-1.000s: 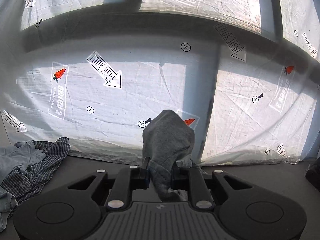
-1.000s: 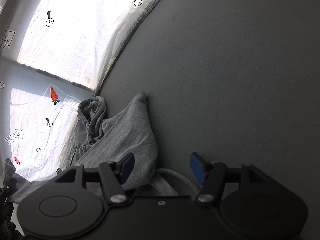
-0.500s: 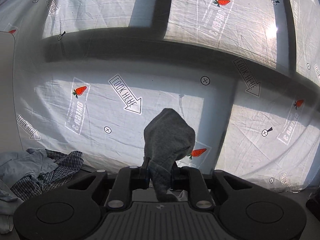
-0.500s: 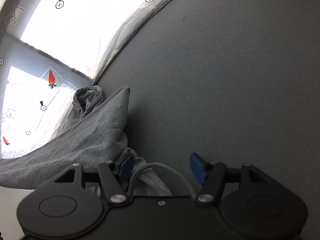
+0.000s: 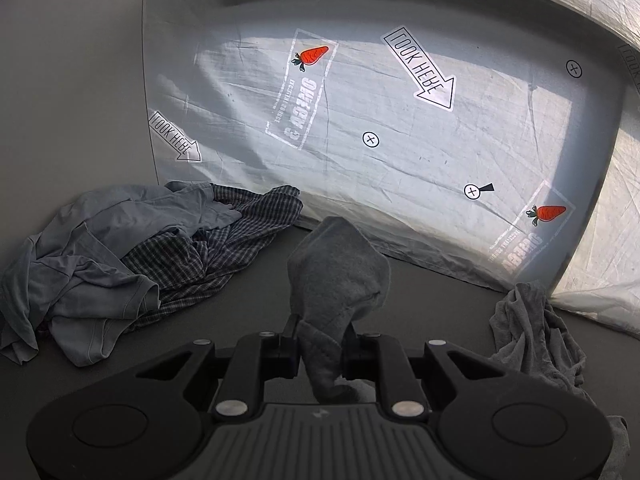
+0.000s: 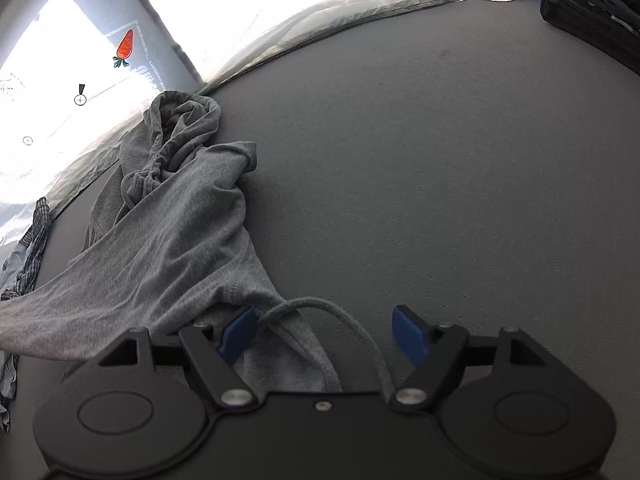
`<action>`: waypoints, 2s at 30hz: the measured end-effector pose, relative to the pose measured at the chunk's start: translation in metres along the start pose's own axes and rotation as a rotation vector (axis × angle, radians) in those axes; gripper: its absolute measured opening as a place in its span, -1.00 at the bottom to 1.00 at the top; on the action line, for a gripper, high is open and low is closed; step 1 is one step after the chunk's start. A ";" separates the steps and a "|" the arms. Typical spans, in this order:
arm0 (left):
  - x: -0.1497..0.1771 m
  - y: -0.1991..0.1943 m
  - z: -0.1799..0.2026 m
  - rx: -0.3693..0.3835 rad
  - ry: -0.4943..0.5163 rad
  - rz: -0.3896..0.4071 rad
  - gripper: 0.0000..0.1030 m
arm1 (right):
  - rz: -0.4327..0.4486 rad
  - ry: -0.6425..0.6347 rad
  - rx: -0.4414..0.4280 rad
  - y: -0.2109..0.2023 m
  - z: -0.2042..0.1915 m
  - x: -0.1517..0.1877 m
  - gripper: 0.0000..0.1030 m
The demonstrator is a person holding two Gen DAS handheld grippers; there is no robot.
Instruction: Fold clothes
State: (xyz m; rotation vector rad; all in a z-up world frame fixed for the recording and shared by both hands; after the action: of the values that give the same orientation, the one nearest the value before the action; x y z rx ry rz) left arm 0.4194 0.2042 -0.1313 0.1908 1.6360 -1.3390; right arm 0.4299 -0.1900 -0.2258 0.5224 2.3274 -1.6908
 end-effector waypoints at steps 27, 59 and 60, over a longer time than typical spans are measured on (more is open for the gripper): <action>0.094 0.060 -0.124 -0.103 -0.363 -0.271 -0.75 | -0.088 -0.184 0.134 0.016 -0.037 0.006 0.67; 0.129 0.005 0.102 0.385 0.200 -0.468 -0.13 | 0.097 0.134 -0.274 -0.033 -0.017 -0.018 0.09; 0.128 0.004 0.099 0.385 0.183 -0.473 -0.11 | 0.106 0.140 -0.326 -0.034 -0.023 -0.020 0.00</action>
State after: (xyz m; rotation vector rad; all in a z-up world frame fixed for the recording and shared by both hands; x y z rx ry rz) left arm 0.4131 0.0699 -0.2209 0.1618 1.6170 -2.0500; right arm 0.4352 -0.1810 -0.1812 0.7014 2.5529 -1.2301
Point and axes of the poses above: each gripper's, at about its wrist camera, not at the fingertips, and y roughly the way its jaws point, z to its right, x to its underside, the point moved 5 cm from there along y, roughly the way its jaws point, and after that the axes turned 8 degrees about -z, right-handed, at the moved point
